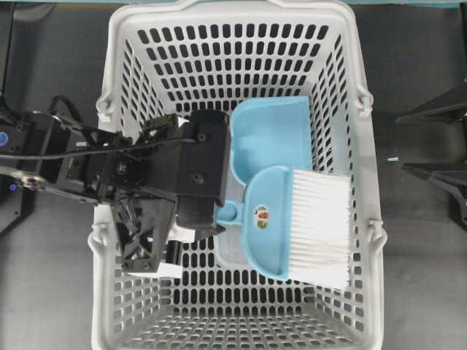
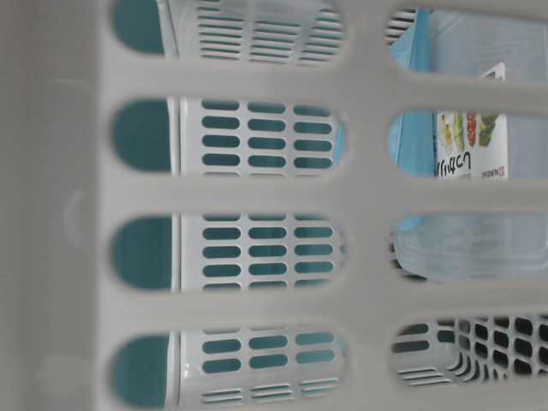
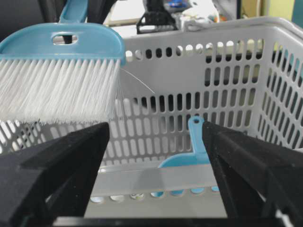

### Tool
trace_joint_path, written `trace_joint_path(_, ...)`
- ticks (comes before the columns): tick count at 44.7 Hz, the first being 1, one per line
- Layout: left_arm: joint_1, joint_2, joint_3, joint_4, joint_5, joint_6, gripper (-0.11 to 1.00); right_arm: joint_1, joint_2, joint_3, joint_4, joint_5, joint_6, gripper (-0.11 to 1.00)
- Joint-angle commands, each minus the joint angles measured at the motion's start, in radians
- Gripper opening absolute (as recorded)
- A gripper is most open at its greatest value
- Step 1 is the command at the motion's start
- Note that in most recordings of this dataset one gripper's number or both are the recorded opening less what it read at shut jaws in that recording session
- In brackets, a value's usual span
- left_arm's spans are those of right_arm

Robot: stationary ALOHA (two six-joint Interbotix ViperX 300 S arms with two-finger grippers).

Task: Pick up the hand brush from the shopping basket with the left arm.

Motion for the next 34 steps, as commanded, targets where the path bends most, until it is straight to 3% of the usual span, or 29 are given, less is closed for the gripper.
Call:
trace_joint_path(1,0.0,-0.006,-0.021,0.003,-0.009,-0.003,0.25,-0.003,0.006,-0.006,0.003,-0.005,0.002,0.76)
trace_joint_path(34,-0.002,0.025,-0.026,0.003,-0.009,-0.008,0.25,-0.003,-0.021,-0.008,0.003,0.021,0.0,0.76)
